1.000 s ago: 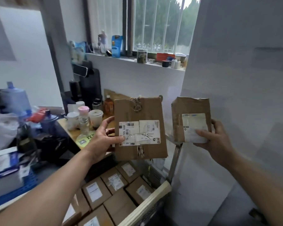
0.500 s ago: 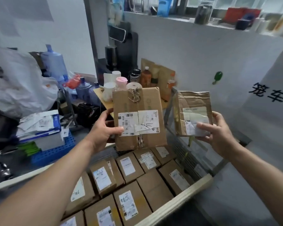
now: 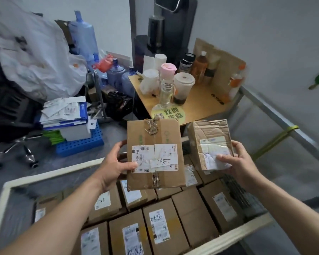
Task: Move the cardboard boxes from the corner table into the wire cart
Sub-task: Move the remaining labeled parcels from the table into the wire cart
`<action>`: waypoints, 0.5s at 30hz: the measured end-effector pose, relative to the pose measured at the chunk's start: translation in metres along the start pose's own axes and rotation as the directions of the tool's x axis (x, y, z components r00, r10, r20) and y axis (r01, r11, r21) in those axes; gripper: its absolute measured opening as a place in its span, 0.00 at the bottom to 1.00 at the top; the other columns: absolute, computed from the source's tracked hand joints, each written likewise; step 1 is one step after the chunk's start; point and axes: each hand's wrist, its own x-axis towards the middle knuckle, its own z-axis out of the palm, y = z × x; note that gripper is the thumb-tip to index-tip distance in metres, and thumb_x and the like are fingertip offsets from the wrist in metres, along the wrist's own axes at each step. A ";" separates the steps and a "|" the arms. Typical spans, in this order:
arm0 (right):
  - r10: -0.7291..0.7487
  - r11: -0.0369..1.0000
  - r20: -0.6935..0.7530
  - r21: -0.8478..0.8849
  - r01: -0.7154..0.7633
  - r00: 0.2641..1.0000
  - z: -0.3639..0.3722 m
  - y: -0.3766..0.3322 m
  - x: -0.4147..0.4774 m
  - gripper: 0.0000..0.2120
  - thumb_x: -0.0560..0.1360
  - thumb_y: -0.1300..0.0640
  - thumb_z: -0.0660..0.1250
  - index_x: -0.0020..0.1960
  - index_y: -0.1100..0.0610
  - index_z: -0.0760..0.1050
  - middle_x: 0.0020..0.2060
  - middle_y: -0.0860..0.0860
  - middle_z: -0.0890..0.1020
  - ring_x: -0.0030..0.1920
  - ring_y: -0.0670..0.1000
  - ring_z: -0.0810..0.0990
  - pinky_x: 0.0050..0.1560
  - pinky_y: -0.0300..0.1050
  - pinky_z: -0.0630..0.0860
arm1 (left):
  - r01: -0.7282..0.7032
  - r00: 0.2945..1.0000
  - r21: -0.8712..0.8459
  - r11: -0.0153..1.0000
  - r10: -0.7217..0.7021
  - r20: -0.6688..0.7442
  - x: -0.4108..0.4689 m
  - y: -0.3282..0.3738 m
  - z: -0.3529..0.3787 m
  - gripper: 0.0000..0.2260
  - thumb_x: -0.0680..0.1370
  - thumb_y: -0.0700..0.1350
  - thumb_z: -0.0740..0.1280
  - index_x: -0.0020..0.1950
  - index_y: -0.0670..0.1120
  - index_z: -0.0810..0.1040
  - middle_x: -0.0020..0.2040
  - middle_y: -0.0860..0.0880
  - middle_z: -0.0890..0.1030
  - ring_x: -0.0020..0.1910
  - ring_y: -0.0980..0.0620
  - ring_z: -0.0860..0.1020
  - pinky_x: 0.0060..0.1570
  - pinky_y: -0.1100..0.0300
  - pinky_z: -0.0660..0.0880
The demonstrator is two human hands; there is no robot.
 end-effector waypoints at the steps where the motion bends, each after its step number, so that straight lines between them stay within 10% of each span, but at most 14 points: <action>1: 0.018 1.000 0.013 -0.014 -0.018 1.000 0.000 0.010 0.007 0.36 0.62 0.58 0.81 0.66 0.49 0.70 0.53 0.55 0.86 0.52 0.63 0.86 0.46 0.62 0.84 | 0.013 1.000 0.001 1.000 -0.013 -0.015 0.001 -0.010 -0.002 0.36 0.63 0.41 0.79 0.66 0.63 0.71 0.53 0.47 0.86 0.50 0.44 0.85 0.38 0.50 0.81; 15: 0.285 0.951 0.077 -0.145 -0.272 0.955 -0.013 0.186 0.114 0.32 0.65 0.58 0.82 0.62 0.42 0.71 0.52 0.53 0.86 0.50 0.58 0.87 0.43 0.53 0.84 | 0.217 0.935 -0.110 0.970 -0.239 -0.261 0.079 -0.188 0.020 0.42 0.69 0.33 0.78 0.75 0.61 0.64 0.64 0.51 0.79 0.52 0.52 0.84 0.42 0.56 0.82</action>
